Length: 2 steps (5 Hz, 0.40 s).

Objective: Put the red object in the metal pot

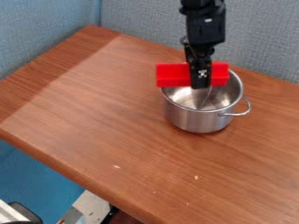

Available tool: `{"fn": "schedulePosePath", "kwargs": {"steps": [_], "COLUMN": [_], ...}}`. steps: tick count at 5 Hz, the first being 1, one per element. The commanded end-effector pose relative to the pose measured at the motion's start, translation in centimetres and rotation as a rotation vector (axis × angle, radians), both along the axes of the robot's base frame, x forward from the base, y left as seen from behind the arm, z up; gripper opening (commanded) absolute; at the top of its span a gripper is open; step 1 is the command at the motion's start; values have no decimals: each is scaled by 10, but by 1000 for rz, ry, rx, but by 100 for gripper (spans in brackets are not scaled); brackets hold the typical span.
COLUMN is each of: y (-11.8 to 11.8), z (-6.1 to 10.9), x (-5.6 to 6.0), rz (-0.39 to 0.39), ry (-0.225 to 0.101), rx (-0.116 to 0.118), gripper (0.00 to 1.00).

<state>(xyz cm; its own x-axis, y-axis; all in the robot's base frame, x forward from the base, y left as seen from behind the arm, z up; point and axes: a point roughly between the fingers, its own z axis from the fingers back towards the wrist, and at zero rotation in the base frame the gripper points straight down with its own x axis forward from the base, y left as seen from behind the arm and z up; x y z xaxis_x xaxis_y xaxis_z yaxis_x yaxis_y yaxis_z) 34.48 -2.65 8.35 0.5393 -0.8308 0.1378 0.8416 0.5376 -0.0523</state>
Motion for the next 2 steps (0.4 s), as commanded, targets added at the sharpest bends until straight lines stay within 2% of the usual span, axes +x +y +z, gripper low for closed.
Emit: {"fn": "schedulePosePath", "kwargs": {"steps": [1, 2], "y": [10, 9], "z": [3, -1], "x": [5, 7], "rz": [44, 59], "ry": [-31, -37], "rx": [-4, -9], "gripper": [0, 0]}}
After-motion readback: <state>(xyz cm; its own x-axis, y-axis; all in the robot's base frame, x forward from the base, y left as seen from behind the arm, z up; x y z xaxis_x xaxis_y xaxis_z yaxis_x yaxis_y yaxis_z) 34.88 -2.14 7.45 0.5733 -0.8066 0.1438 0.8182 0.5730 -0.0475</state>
